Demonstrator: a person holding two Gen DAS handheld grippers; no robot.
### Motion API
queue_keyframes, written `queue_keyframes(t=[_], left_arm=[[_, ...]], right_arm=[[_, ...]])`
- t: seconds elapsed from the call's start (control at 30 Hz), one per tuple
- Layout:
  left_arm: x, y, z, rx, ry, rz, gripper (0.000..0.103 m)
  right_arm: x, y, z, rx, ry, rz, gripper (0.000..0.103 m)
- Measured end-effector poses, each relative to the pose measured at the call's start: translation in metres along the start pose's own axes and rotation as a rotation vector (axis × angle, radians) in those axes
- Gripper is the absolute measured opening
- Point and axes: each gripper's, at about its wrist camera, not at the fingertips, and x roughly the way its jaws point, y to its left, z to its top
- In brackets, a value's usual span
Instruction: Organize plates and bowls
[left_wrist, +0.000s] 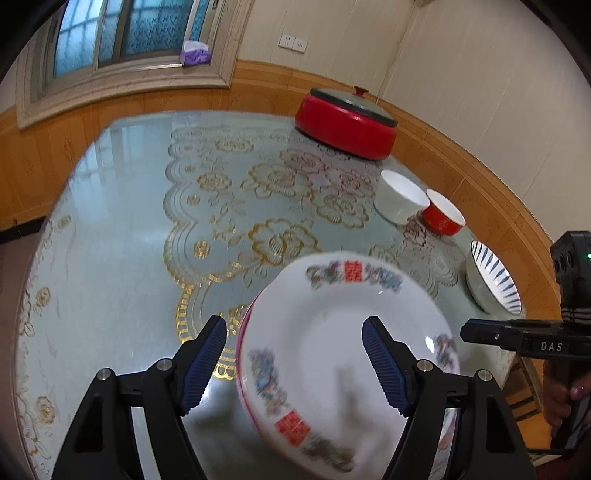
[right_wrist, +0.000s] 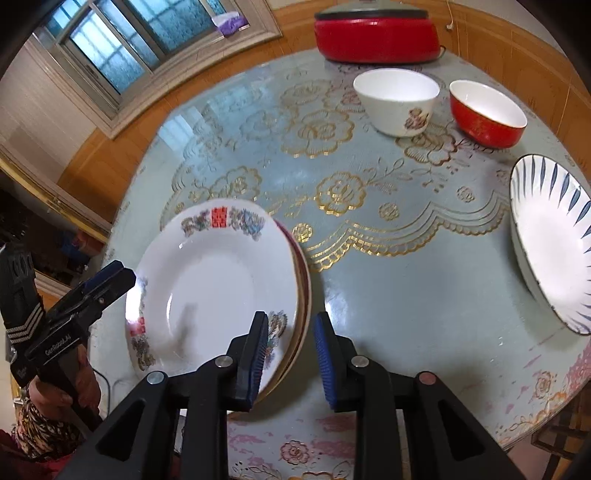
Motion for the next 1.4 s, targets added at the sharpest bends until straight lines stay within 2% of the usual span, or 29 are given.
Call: queue_keyframes(t=[0.1,0.27,0.43,0.6,0.67,0.77,1.03,1.1,1.17,1.27,1.4], left_arm=[[-0.007,-0.016,0.005,-0.007,-0.041,0.032,0.087],[-0.005,-0.051,0.009,-0.044,-0.050,0.077,0.088],[0.008,-0.098,0.014,-0.074,-0.058,0.069,0.093],[0.027,-0.150,0.022,-0.057,-0.063,0.033,0.095],[0.037,-0.174,0.027,-0.037,-0.070,0.024,0.102],[0.051,-0.210,0.032,0.009,-0.076,0.030,0.103],[0.094,-0.273,0.038,0.101,0.004,0.079,0.103],[0.103,-0.282,0.039,0.105,0.024,0.078,0.103],[0.112,-0.288,0.040,0.104,0.044,0.072,0.103],[0.125,-0.297,0.041,0.106,0.074,0.065,0.103],[0.142,-0.305,0.041,0.114,0.125,0.046,0.103]], right_arm=[[-0.012,-0.010,0.008,-0.026,-0.026,0.027,0.026],[-0.030,-0.037,0.022,-0.052,-0.033,0.079,0.028],[-0.056,-0.077,0.033,-0.063,-0.058,0.080,0.029],[-0.086,-0.126,0.049,-0.050,-0.107,0.035,0.033],[-0.097,-0.145,0.055,-0.051,-0.123,0.013,0.035],[-0.114,-0.171,0.063,-0.056,-0.146,-0.027,0.037],[-0.133,-0.240,0.071,-0.019,-0.162,-0.094,0.037],[-0.133,-0.254,0.072,-0.003,-0.160,-0.115,0.038],[-0.130,-0.267,0.073,0.016,-0.158,-0.135,0.043],[-0.125,-0.287,0.075,0.052,-0.145,-0.171,0.044],[-0.115,-0.307,0.075,0.096,-0.114,-0.167,0.044]])
